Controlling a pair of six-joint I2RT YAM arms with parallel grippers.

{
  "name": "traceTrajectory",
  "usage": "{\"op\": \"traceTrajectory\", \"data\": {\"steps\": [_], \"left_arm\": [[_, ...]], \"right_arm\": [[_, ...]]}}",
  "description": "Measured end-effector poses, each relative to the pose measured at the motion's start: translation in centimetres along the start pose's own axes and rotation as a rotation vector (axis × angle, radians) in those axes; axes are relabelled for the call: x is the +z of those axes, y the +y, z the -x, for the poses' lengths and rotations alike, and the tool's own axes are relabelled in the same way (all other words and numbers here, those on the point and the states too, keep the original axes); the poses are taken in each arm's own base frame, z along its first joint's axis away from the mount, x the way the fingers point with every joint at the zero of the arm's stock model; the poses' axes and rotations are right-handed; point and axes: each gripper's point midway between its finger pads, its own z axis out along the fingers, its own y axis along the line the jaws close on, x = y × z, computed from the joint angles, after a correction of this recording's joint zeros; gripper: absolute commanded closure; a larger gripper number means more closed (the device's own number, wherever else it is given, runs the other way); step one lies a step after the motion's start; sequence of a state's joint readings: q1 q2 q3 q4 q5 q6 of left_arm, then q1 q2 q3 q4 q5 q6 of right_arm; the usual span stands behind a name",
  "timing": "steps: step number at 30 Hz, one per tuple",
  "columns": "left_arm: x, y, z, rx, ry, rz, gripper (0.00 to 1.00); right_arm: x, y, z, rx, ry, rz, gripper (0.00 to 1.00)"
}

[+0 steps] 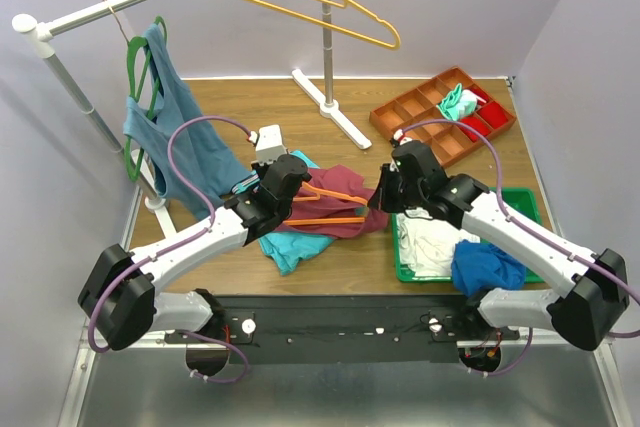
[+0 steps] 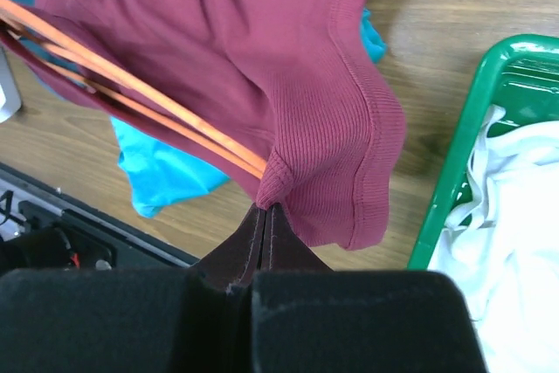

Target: Place the tank top on the hanger

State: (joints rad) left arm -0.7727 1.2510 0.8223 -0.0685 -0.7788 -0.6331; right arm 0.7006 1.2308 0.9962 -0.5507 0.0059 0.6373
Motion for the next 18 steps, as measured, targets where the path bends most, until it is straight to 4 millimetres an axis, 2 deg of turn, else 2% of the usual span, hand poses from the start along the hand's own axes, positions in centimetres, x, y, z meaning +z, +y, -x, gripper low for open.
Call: {"op": "traceTrajectory", "data": {"steps": [9,12,18], "left_arm": [[0.0,0.2,0.2,-0.004,-0.013,0.017,1.0],[-0.3,-0.2,0.0,0.003,-0.015,0.008,1.0],[-1.2,-1.1,-0.3,0.021,-0.015,-0.013,1.0]], "right_arm": [[0.2,2.5,0.5,0.002,0.014,0.047,0.99],[1.4,2.9,-0.1,-0.008,0.038,0.04,0.99],[5.4,1.7,-0.4,-0.017,0.071,-0.055,0.99]]}}
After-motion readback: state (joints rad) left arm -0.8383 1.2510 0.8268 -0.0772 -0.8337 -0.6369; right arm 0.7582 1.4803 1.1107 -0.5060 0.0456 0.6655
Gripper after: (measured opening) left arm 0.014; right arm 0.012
